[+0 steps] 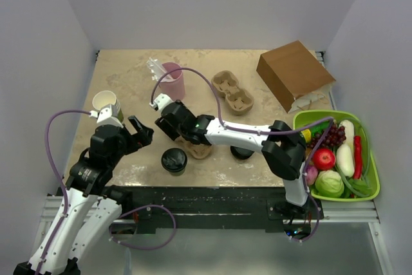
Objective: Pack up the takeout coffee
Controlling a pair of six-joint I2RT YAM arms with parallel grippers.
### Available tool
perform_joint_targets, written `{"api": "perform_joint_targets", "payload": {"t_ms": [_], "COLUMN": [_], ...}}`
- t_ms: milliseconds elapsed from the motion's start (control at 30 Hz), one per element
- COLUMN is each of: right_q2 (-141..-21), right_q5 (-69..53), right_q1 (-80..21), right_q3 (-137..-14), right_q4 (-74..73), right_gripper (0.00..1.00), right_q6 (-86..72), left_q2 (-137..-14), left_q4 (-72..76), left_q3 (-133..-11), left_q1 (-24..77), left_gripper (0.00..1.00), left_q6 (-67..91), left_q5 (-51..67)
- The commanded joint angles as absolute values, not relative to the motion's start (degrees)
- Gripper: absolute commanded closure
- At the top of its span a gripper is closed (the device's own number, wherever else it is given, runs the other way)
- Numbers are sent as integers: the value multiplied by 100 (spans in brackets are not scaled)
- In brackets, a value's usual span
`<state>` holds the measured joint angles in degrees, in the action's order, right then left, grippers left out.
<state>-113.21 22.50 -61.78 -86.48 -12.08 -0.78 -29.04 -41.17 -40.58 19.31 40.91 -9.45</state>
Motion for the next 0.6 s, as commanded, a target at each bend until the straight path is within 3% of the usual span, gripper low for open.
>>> {"api": "perform_joint_targets", "payload": {"t_ms": [0, 33, 133, 367, 567], "right_q2": [-10741, -10636, -10161, -9142, -8692], "right_q5": [2794, 3117, 3558, 2523, 2787], "right_q1": [-6188, -6179, -6082, -4661, -4132], "right_q3": [-8983, -8939, -8676, -7341, -6294], "right_q4": [-1265, -1318, -1494, -2171, -2127], "right_gripper": [24, 15, 2, 2, 2], "right_q6": [-465, -657, -1175, -2609, -3093], "left_q2": [-2909, -2909, -2900, -2935, -3006], "left_q4": [-4034, -4034, -4025, -4008, -3964], "left_q3": [-4113, -4113, -4113, -4104, -4078], "left_q1": [1951, 1942, 1942, 1942, 1942], "left_gripper": [1, 0, 0, 0, 0], "left_q6": [4087, 4087, 4078, 4061, 4060], "left_q5": [-1037, -1037, -1028, -993, -967]}}
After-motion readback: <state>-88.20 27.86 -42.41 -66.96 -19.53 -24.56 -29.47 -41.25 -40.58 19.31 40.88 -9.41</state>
